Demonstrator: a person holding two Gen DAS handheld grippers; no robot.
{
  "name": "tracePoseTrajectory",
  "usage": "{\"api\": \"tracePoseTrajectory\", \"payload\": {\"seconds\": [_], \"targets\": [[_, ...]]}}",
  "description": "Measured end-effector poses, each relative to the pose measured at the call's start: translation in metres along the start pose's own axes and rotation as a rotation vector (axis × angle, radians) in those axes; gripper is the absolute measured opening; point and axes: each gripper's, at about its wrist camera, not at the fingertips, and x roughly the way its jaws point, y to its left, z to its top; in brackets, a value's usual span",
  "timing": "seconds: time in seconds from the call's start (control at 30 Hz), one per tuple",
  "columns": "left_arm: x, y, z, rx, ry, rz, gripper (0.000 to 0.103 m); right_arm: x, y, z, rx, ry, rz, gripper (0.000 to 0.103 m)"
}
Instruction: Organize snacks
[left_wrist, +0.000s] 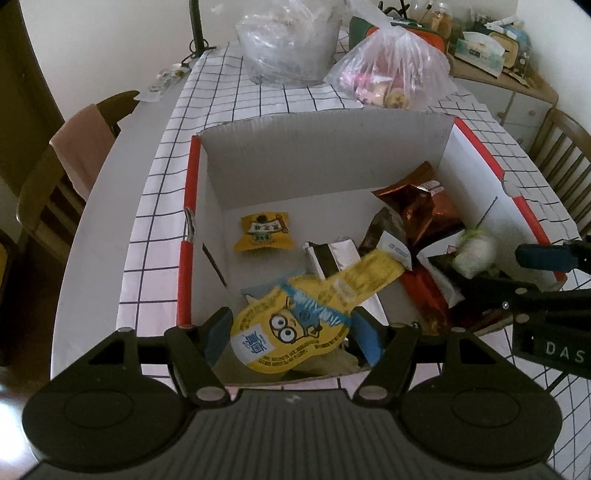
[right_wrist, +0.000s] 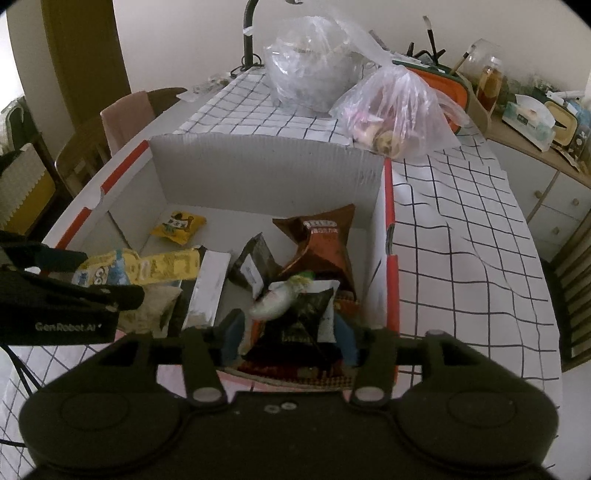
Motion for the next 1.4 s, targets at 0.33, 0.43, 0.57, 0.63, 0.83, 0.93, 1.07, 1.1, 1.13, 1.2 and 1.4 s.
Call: {"api": "tracePoseTrajectory", "payload": {"seconds": [0.33,0.43,0.57,0.63,0.83,0.93,1.07,1.1,1.13,1.2,1.4], "targets": [[-0.021,0.0,-0.006,-0.027,-0.04,-0.036,0.075,-0.023,-0.001,-0.005,0.005,-0.053,0.023,0.085],[-0.032,0.0,-0.008,-0.038,-0.059,-0.044,0.075,-0.035,-0.003,-0.007,0.012,-0.074,0.042,0.093],[-0.048,0.0,-0.012,-0.043,-0.089,-0.053,0.08,-0.051,-0.006,-0.01,0.019,-0.1,0.066,0.095],[-0.057,0.001,-0.015,-0.059,-0.104,-0.063,0.08,-0.06,-0.008,-0.013,0.02,-0.109,0.08,0.095],[-0.083,0.001,-0.024,-0.076,-0.154,-0.075,0.083,-0.09,-0.011,-0.019,0.023,-0.158,0.104,0.103],[-0.096,-0.001,-0.028,-0.081,-0.175,-0.088,0.089,-0.101,-0.013,-0.021,0.031,-0.175,0.111,0.103],[-0.114,-0.004,-0.036,-0.076,-0.215,-0.099,0.098,-0.114,-0.013,-0.025,0.04,-0.195,0.113,0.103],[-0.118,-0.005,-0.038,-0.077,-0.22,-0.102,0.099,-0.117,-0.012,-0.027,0.042,-0.199,0.113,0.103],[-0.122,-0.005,-0.04,-0.078,-0.226,-0.103,0.099,-0.12,-0.012,-0.028,0.043,-0.203,0.117,0.103],[-0.129,-0.006,-0.044,-0.075,-0.24,-0.104,0.099,-0.126,-0.013,-0.031,0.047,-0.211,0.122,0.103],[-0.142,-0.007,-0.054,-0.085,-0.251,-0.092,0.099,-0.14,-0.012,-0.04,0.041,-0.226,0.126,0.103]]}}
